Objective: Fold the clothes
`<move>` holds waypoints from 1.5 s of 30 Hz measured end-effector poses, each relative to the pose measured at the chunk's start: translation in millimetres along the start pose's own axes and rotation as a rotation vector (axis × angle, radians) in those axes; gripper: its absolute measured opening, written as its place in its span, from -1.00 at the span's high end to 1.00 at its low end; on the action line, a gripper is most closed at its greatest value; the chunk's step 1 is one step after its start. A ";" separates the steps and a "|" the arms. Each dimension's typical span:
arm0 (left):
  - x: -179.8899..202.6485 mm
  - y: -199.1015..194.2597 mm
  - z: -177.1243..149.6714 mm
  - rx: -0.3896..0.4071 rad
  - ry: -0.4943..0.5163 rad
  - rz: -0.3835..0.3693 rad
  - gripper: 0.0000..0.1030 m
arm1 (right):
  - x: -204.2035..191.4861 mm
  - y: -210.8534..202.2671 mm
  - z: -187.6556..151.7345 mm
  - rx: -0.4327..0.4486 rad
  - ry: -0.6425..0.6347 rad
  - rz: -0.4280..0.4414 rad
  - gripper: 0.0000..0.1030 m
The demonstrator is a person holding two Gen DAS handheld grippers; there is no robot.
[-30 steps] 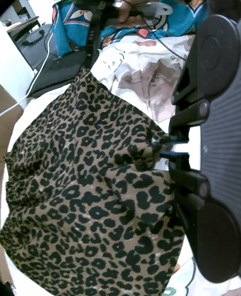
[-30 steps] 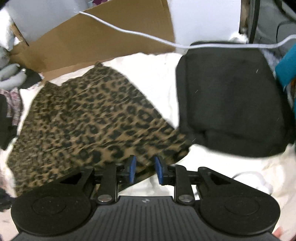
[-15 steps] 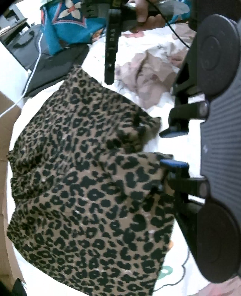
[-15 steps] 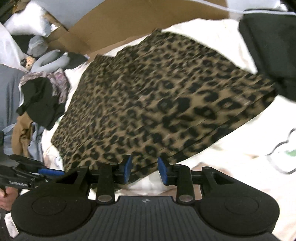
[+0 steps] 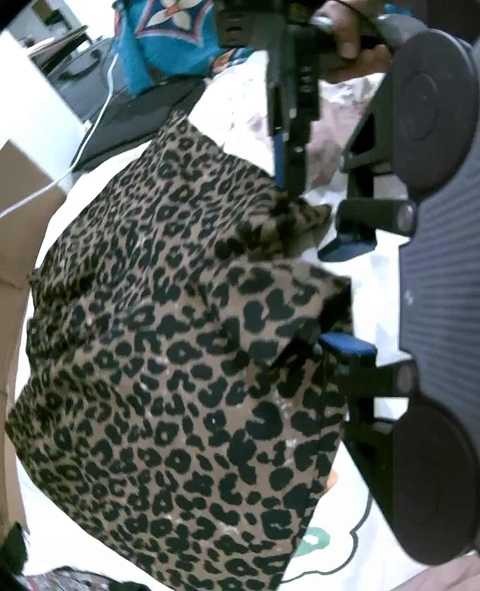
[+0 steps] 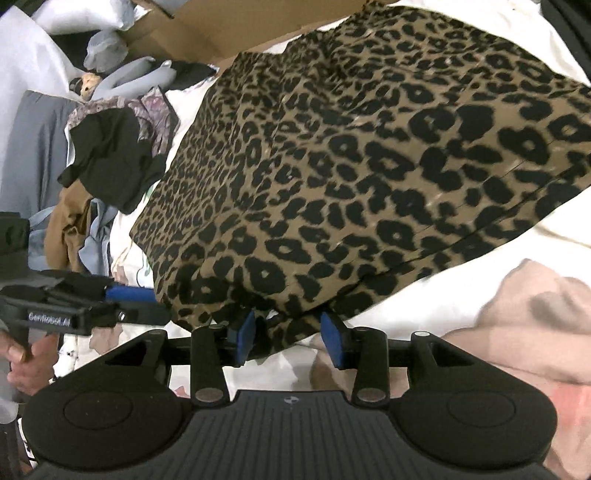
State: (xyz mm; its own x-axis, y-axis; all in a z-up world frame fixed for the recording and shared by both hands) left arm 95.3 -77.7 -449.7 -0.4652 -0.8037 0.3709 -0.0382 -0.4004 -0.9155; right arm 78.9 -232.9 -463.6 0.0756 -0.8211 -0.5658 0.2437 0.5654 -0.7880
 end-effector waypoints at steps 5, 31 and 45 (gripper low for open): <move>-13.3 -1.5 6.9 0.029 -0.039 0.007 0.78 | -7.1 4.2 2.9 0.022 -0.056 -0.020 0.08; -7.3 9.1 19.2 0.088 -0.053 -0.024 0.79 | -11.7 25.7 1.6 0.038 -0.035 0.022 -0.20; 0.0 8.4 19.2 0.085 -0.036 -0.040 0.79 | -6.4 29.3 8.4 0.024 0.010 0.047 1.00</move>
Point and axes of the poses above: each gripper's, at about its wrist camera, not at the fingertips, and y roughly the way its jaws point, x to its right, z to its top, the point moved 10 cm from there along y, roughly the way its jaws point, and after that the axes turned 7 degrees about -x, right-handed, at the moved point
